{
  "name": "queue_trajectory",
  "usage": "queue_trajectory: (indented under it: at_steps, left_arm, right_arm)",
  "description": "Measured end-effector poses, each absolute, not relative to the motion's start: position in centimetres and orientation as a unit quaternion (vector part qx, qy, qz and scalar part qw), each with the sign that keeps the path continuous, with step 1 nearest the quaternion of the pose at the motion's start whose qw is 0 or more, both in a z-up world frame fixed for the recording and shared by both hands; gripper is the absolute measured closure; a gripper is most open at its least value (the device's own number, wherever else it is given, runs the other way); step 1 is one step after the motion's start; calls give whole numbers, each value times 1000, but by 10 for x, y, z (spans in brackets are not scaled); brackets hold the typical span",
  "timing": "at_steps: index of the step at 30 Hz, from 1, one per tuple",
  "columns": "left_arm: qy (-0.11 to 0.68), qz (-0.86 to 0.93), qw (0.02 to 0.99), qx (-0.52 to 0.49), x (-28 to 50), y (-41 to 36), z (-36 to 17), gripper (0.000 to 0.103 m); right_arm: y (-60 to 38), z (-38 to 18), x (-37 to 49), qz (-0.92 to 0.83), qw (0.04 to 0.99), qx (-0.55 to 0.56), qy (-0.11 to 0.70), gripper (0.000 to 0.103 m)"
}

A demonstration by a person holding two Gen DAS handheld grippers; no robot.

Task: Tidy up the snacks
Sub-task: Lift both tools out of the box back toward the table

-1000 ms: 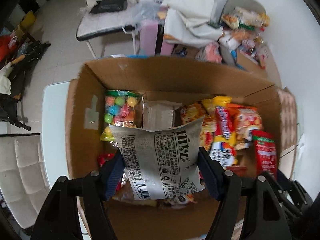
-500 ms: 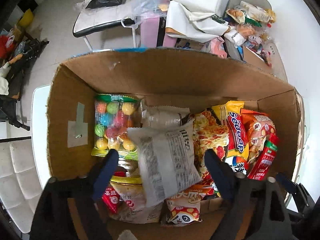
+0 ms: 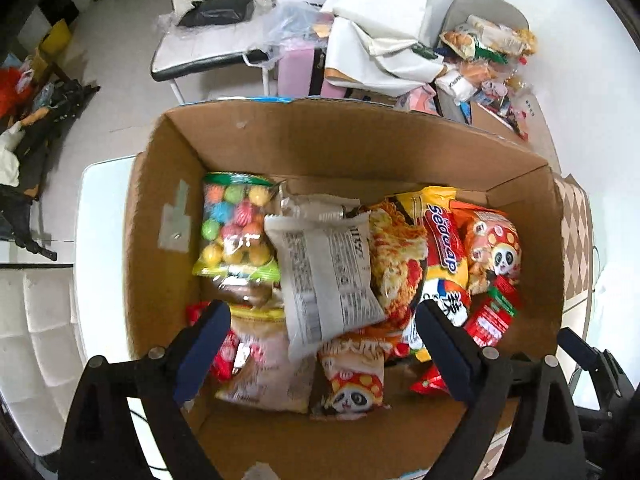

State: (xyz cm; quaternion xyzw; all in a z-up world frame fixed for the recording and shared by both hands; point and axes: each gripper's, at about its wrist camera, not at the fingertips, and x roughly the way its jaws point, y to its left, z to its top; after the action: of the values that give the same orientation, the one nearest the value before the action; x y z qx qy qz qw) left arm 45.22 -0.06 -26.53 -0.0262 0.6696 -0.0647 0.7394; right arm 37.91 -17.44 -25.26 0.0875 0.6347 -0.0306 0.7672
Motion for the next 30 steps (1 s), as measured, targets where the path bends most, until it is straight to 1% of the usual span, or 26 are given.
queue_trajectory:
  at_steps: [5, 13, 20, 30]
  left_arm:
    - [648, -54, 759, -35, 426, 4, -243, 8]
    - [592, -41, 805, -17, 380, 4, -195, 8]
    - [558, -35, 829, -12, 341, 4, -160, 8]
    - [529, -34, 848, -15, 292, 5, -122, 8]
  right_arm:
    - [-175, -238, 363, -31, 774, 84, 627, 9]
    - [-169, -214, 327, -28, 789, 72, 609, 9]
    - [-164, -178, 293, -22, 813, 63, 578, 9]
    - [-161, -126, 249, -6, 840, 65, 539, 9]
